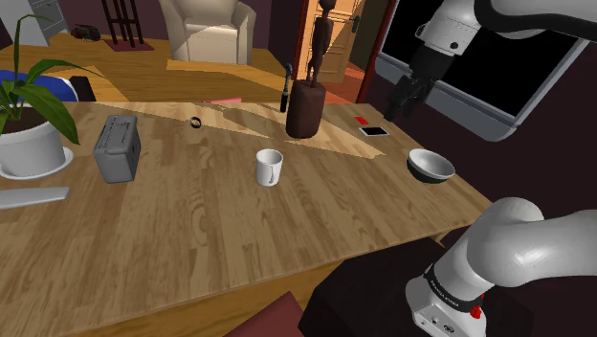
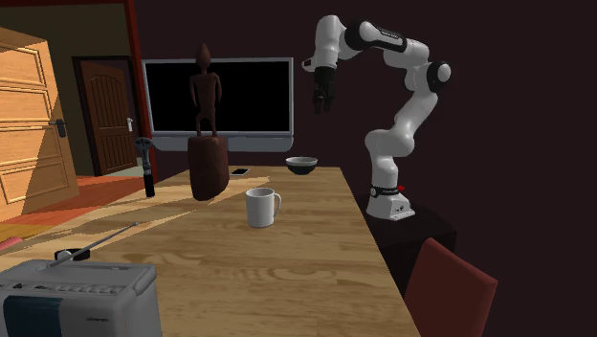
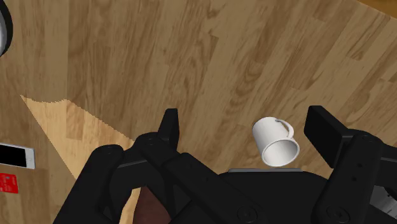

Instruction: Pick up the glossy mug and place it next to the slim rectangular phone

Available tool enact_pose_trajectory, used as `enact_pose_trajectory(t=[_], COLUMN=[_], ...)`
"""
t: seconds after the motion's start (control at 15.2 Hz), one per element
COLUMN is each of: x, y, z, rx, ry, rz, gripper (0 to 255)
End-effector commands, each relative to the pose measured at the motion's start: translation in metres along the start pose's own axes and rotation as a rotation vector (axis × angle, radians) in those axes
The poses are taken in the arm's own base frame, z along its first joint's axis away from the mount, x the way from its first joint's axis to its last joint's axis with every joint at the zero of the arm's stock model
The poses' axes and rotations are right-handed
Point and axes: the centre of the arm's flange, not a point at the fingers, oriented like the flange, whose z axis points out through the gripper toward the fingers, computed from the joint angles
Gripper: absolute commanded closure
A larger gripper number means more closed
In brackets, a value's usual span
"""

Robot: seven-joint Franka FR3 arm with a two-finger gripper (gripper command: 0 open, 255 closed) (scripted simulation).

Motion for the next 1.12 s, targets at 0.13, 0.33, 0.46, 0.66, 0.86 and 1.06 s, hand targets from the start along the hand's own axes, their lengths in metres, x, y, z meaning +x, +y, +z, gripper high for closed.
enact_pose_trajectory(t=[0.13, 0.33, 0.46, 0.66, 0.86, 1.06], x=[0.019, 0.047, 0.065, 0.093, 0.120, 0.148], y=[-0.008, -0.020, -0.028, -0.039, -0.051, -0.063], z=[0.018, 0.045, 0.063, 0.090, 0.118, 0.146], rx=[-0.002, -0.005, -0.007, -0.010, -0.013, -0.017], ry=[-0.006, -0.014, -0.020, -0.028, -0.036, -0.045], rz=[-0.001, -0.003, -0.005, -0.007, -0.009, -0.011], gripper=[0, 0, 0, 0, 0, 0])
